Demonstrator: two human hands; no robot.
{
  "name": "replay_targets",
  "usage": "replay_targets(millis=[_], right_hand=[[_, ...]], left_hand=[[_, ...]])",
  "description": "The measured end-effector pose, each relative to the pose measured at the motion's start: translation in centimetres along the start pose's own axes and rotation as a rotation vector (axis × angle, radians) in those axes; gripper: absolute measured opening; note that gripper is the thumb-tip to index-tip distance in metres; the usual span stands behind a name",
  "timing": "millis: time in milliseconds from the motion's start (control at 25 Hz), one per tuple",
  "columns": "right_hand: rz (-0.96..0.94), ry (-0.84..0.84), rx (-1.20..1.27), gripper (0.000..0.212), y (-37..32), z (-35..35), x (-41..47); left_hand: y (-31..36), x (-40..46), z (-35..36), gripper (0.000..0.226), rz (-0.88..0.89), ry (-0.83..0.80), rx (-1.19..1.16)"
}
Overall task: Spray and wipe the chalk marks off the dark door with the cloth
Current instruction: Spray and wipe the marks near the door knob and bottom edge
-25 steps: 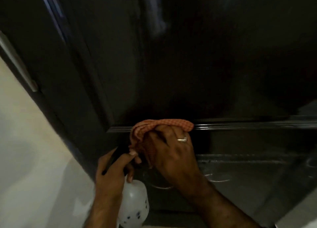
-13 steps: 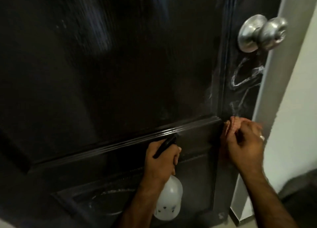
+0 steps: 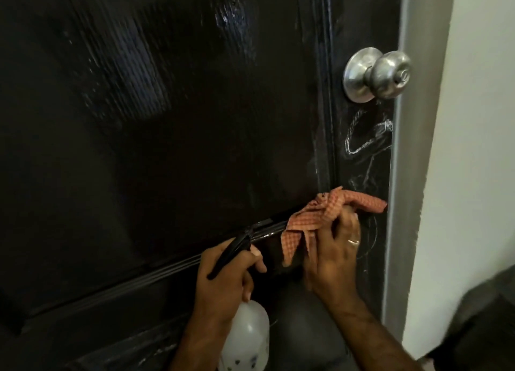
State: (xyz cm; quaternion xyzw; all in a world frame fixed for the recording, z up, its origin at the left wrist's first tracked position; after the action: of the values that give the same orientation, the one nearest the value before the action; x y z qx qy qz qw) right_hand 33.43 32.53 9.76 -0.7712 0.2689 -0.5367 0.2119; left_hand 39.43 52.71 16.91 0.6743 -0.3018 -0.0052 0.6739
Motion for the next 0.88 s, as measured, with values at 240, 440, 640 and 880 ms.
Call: replay_targets(millis=[240,440,640,880], right_hand=[[-0.125,0.004,0.105,0.066,-8.7,-2.6,9.9],[-0.177,0.076,-0.001,0.061,-3.7,-3.3,5.4],[0.386,0.269,0.186,0.072,3.3,-6.8,12.3],[-0.035,0.125,-0.041,0.08,2.2,-5.1,11.5]], left_hand=[[1.5,0.9,1.4,0.02,0.055,-0.043,0.0],[2.1,2.0,2.7,0.021,0.077,-0.069,-0.002],[3.0,3.4,4.6,0.017,0.079,-0.098,-0.011],[3.6,3.7,5.6,0.017,0.083,-0.107,-0.017]])
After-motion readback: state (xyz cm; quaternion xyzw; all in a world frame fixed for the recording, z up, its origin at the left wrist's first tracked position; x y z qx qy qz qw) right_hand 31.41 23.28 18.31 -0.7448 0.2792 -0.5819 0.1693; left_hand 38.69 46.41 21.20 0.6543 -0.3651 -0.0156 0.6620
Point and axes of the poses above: each hand's wrist, its own x-axis towards the middle knuckle, its own z-axis out of the palm, y = z × x, the point moved 8 cm from there along x, towards the middle knuckle, and after that the axes turned 13 degrees about z, right-handed, at the moved point
